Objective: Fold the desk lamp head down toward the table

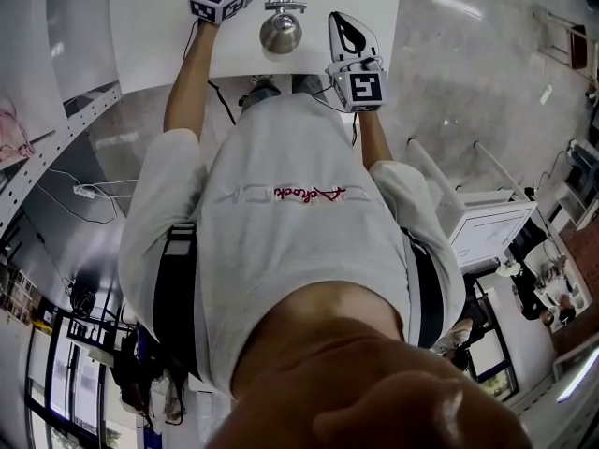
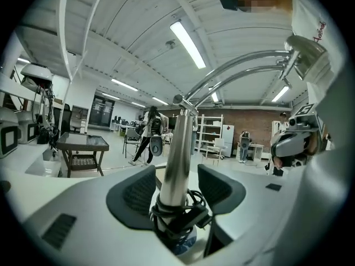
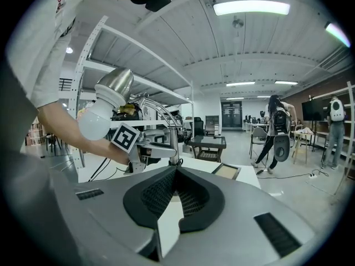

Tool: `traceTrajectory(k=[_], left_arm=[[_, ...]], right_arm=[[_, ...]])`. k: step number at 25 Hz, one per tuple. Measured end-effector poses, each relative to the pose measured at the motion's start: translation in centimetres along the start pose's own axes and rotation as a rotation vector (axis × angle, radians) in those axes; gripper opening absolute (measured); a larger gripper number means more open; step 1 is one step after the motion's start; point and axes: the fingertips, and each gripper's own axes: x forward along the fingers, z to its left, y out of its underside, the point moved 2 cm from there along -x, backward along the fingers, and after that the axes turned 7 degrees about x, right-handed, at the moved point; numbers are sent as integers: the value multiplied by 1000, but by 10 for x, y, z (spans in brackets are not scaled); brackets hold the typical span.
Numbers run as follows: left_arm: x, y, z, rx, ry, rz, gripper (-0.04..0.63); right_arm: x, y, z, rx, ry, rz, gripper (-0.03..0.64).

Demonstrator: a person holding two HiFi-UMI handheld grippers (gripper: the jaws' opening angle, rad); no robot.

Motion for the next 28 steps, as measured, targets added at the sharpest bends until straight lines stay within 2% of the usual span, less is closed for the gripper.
traceTrajectory(k=[8, 13, 21, 23, 25, 28], left_arm=[[27, -10, 4, 21, 19, -15, 231], [31, -10, 2, 53, 26, -17, 169], [31, -13, 1, 53, 41, -17, 167], [31, -14, 1, 51, 43, -16, 167], [31, -14, 1, 50, 45, -14, 167], [30, -14, 1, 49, 48, -13, 169]], right_arm=[[2, -1, 1, 14, -8, 31, 25], [7, 0, -4, -11, -17, 6, 26], [12, -13, -4, -24, -39, -20, 26], [15, -21, -3, -55, -50, -14, 26], [18, -30, -1, -128, -71, -11, 26], [24, -47, 5, -221, -139, -44, 26]])
